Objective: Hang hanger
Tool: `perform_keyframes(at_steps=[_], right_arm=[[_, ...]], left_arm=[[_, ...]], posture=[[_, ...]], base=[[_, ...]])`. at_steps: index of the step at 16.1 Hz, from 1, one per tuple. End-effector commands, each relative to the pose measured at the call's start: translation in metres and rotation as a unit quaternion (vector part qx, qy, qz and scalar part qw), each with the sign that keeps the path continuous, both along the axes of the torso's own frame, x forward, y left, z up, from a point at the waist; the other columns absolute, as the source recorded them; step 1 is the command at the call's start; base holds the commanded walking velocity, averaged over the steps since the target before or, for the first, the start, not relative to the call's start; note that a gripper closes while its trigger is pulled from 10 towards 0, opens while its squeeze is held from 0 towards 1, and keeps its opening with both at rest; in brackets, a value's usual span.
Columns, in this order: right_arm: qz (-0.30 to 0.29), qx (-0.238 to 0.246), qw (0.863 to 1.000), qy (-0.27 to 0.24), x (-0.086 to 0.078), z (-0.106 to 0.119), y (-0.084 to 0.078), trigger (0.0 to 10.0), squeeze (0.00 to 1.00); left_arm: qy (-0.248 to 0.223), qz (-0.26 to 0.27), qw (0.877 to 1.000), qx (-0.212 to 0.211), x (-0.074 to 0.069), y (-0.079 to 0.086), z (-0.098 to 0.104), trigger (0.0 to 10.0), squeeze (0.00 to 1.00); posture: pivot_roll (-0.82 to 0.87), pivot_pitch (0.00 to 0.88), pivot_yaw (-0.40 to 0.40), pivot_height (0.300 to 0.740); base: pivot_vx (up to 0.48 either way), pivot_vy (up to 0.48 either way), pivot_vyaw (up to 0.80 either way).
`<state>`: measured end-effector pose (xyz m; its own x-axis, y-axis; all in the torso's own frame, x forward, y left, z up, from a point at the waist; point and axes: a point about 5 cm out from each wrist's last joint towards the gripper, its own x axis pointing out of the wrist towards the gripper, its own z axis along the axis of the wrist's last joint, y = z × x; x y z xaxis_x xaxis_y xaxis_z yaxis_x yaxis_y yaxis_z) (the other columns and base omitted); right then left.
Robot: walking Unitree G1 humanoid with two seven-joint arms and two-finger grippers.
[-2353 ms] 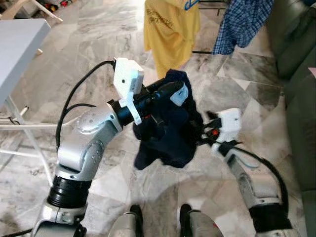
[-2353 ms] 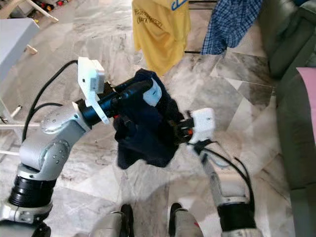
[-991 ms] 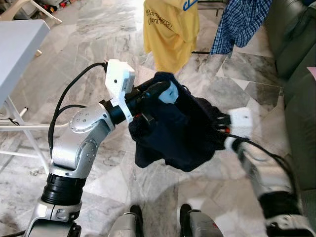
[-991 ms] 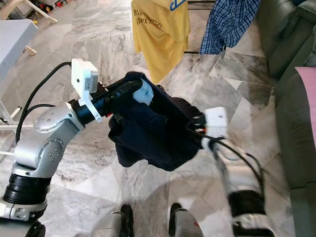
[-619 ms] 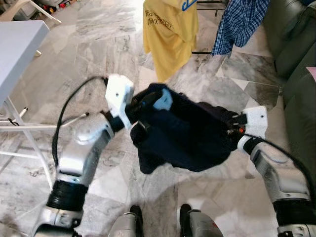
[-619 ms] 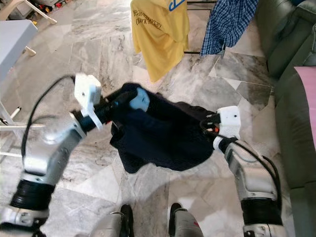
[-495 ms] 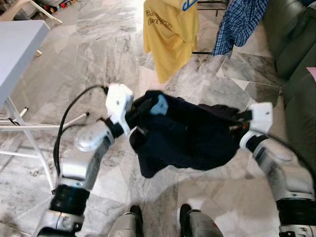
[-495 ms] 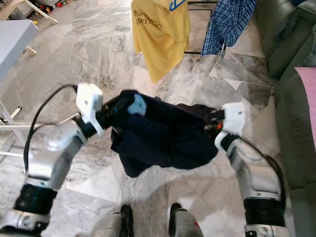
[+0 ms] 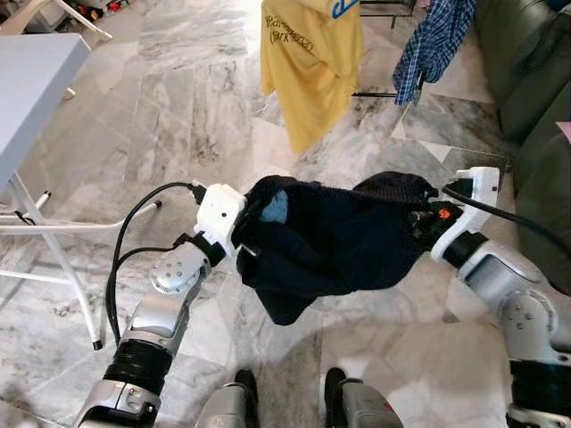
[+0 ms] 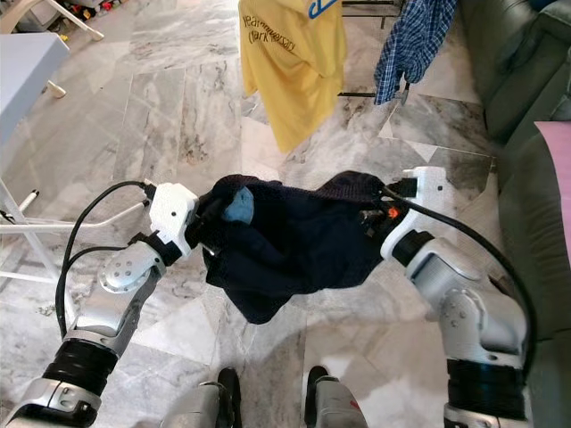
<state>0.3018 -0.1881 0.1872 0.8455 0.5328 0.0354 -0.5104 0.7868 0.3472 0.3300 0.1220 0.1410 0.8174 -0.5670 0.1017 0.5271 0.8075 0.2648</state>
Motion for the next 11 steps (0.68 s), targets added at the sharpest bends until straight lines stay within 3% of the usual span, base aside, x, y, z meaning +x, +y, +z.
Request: perform_keyframes(at_steps=[1, 5, 7, 11], right_arm=[[0.031, 0.008, 0.999, -0.023, -0.01, 0.008, 0.002, 0.0, 0.0], [0.099, -0.012, 0.993, -0.06, -0.028, 0.017, 0.001, 0.0, 0.0], [0.144, -0.074, 0.985, -0.05, -0.044, 0.014, -0.016, 0.0, 0.0], [0.122, -0.167, 0.978, -0.002, -0.046, -0.005, -0.039, 0.0, 0.0]], left_arm=[[0.008, 0.027, 1.0, 0.01, 0.001, 0.016, -0.008, 10.0, 0.0], [0.008, 0.08, 0.996, 0.035, 0.009, 0.039, -0.012, 10.0, 0.0], [-0.014, 0.159, 0.987, 0.033, 0.021, 0.061, 0.001, 10.0, 0.0], [-0.043, 0.183, 0.982, 0.008, 0.031, 0.065, 0.021, 10.0, 0.0]], posture=[[-0.07, 0.278, 0.072, 0.74], [-0.06, 0.278, 0.079, 0.74], [-0.06, 0.284, 0.081, 0.74], [-0.06, 0.287, 0.087, 0.74]], base=[[0.0, 0.0, 0.0], [0.0, 0.0, 0.0], [0.0, 0.0, 0.0], [0.0, 0.0, 0.0]])
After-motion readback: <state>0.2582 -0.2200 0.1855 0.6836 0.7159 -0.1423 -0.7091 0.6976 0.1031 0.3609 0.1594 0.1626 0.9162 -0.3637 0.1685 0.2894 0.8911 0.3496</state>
